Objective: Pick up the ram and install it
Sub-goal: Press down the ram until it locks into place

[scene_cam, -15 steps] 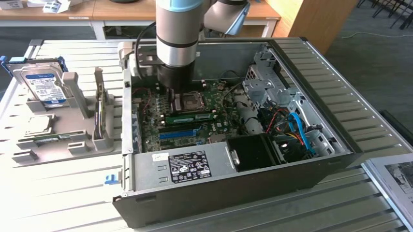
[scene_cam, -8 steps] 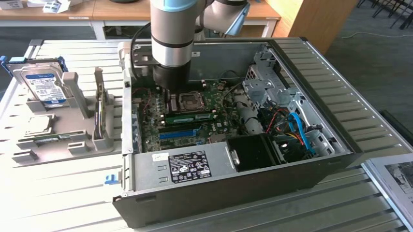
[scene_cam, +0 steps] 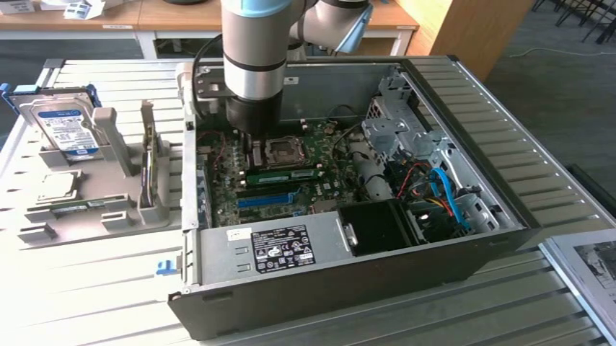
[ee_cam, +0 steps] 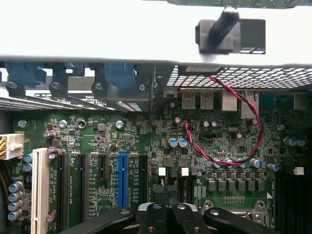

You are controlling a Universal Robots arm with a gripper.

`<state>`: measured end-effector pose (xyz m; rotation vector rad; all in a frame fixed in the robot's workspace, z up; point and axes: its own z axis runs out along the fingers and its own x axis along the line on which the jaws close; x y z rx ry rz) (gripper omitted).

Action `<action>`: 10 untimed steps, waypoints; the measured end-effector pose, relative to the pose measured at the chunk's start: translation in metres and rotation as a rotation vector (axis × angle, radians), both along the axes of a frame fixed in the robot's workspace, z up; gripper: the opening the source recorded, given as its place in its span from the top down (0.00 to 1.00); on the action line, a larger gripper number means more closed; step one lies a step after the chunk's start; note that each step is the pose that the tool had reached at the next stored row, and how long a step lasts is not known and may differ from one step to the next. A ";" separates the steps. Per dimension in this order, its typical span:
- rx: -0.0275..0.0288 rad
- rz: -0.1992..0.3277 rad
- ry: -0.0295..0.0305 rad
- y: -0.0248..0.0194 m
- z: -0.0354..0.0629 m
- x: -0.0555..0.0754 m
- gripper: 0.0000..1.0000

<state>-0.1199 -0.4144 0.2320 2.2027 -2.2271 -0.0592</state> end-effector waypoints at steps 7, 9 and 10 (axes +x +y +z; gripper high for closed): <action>0.0000 0.000 0.0000 0.0001 -0.0019 0.000 0.90; 0.0000 0.000 0.0000 0.0000 -0.0024 0.000 0.90; 0.0000 0.000 0.0000 0.0000 -0.0026 0.000 0.90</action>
